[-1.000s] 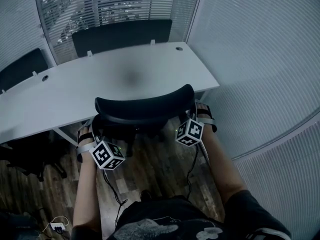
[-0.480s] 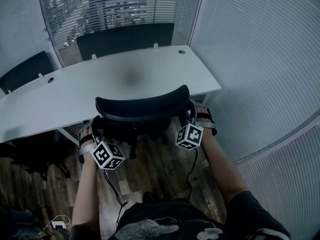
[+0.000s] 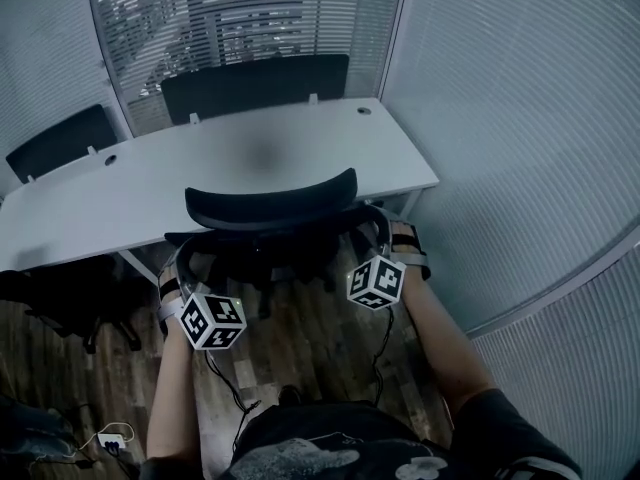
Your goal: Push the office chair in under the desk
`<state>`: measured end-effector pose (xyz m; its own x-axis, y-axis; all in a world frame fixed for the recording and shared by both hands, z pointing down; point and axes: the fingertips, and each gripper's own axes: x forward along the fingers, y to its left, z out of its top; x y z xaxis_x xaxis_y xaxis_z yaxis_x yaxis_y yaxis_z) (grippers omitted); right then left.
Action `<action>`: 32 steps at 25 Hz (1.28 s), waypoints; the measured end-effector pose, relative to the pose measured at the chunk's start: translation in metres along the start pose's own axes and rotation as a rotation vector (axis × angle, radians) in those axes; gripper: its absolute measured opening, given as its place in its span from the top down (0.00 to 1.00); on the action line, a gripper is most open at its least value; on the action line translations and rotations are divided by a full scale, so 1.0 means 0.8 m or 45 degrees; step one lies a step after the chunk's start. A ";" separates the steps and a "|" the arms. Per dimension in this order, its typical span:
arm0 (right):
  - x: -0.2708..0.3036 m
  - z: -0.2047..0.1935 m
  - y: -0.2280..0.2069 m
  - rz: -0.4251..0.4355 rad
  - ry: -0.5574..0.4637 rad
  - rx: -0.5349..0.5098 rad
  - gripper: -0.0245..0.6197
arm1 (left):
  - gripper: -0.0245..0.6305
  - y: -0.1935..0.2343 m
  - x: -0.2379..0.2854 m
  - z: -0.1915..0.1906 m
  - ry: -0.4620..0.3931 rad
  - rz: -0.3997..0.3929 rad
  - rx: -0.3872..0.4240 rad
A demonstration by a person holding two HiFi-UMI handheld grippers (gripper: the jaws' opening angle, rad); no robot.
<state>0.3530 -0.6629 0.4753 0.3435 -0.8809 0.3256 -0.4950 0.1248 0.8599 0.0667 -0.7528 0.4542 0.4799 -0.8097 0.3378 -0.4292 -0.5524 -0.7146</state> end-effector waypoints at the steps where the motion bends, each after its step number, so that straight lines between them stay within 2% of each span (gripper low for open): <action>1: -0.007 0.002 0.001 0.009 -0.017 0.007 0.56 | 0.55 -0.003 -0.008 0.004 -0.007 0.004 -0.028; 5: -0.038 0.007 0.006 0.043 -0.086 0.034 0.56 | 0.56 -0.024 -0.037 0.019 -0.037 -0.017 -0.120; 9: -0.078 0.009 0.013 0.083 -0.147 0.163 0.56 | 0.61 -0.051 -0.072 0.032 -0.033 -0.027 -0.165; 13: -0.126 0.012 0.018 0.099 -0.231 0.219 0.56 | 0.71 -0.071 -0.114 0.054 -0.071 0.013 -0.224; 17: -0.171 0.011 0.016 0.119 -0.332 0.298 0.56 | 0.82 -0.090 -0.156 0.081 -0.119 0.059 -0.329; 21: -0.218 0.001 0.018 0.153 -0.389 0.383 0.56 | 0.88 -0.108 -0.198 0.103 -0.166 0.117 -0.445; 25: -0.275 -0.017 0.028 0.198 -0.449 0.458 0.57 | 0.90 -0.141 -0.242 0.124 -0.173 0.125 -0.498; 27: -0.301 -0.028 0.027 0.183 -0.488 0.489 0.62 | 0.91 -0.163 -0.263 0.135 -0.177 0.099 -0.543; 29: -0.321 -0.042 0.021 0.137 -0.511 0.503 0.74 | 0.92 -0.182 -0.281 0.144 -0.175 0.085 -0.587; 32: -0.342 -0.060 0.014 0.102 -0.526 0.512 0.83 | 0.92 -0.202 -0.306 0.153 -0.168 0.089 -0.624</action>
<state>0.2916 -0.3990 0.4151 -0.0076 -0.9910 0.1335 -0.7986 0.0864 0.5956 0.1124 -0.4412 0.4123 0.5159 -0.8337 0.1967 -0.7571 -0.5512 -0.3507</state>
